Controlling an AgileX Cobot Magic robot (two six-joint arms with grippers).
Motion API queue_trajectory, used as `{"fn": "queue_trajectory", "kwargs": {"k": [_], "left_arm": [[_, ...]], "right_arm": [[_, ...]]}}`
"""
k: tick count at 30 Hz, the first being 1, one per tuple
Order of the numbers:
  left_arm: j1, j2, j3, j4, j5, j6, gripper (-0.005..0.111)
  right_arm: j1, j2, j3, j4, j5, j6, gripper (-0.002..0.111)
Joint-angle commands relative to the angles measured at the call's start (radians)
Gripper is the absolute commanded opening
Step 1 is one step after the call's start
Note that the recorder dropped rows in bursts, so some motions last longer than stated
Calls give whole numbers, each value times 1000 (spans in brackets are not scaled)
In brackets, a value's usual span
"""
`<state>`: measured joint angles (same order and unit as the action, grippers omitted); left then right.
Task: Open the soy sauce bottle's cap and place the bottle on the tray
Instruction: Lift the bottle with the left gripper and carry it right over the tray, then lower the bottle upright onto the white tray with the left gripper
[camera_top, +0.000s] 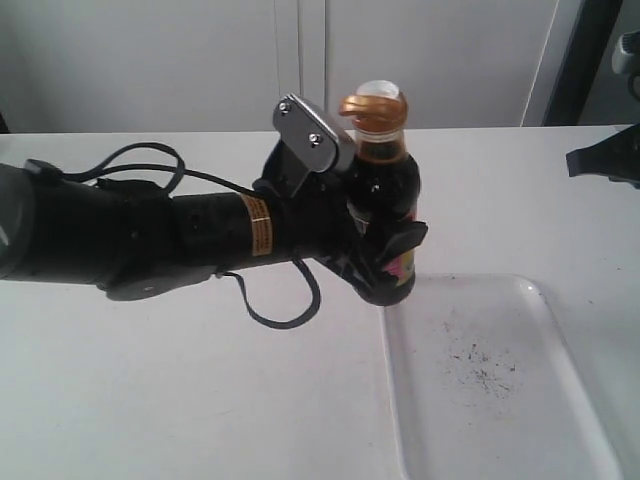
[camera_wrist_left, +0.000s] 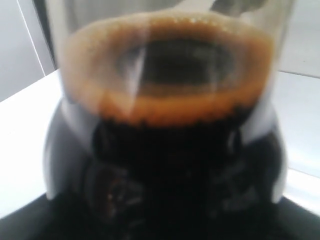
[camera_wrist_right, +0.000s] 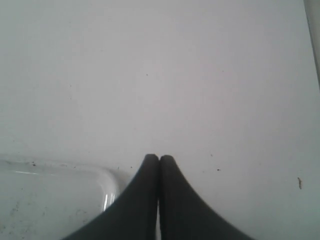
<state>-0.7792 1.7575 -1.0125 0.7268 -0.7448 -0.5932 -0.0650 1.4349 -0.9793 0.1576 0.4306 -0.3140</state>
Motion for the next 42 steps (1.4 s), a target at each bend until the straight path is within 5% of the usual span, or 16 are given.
{"fn": "queue_trajectory", "kwargs": {"k": [1, 23, 42], "left_arm": [[-42, 18, -76, -7, -39, -17, 0], [-159, 187, -282, 45, 75, -91, 0], [-188, 260, -345, 51, 114, -92, 0]], "right_arm": [[-6, 35, 5, 4, -10, -5, 0], [-6, 44, 5, 5, -25, 17, 0], [-6, 44, 5, 8, -29, 23, 0]]}}
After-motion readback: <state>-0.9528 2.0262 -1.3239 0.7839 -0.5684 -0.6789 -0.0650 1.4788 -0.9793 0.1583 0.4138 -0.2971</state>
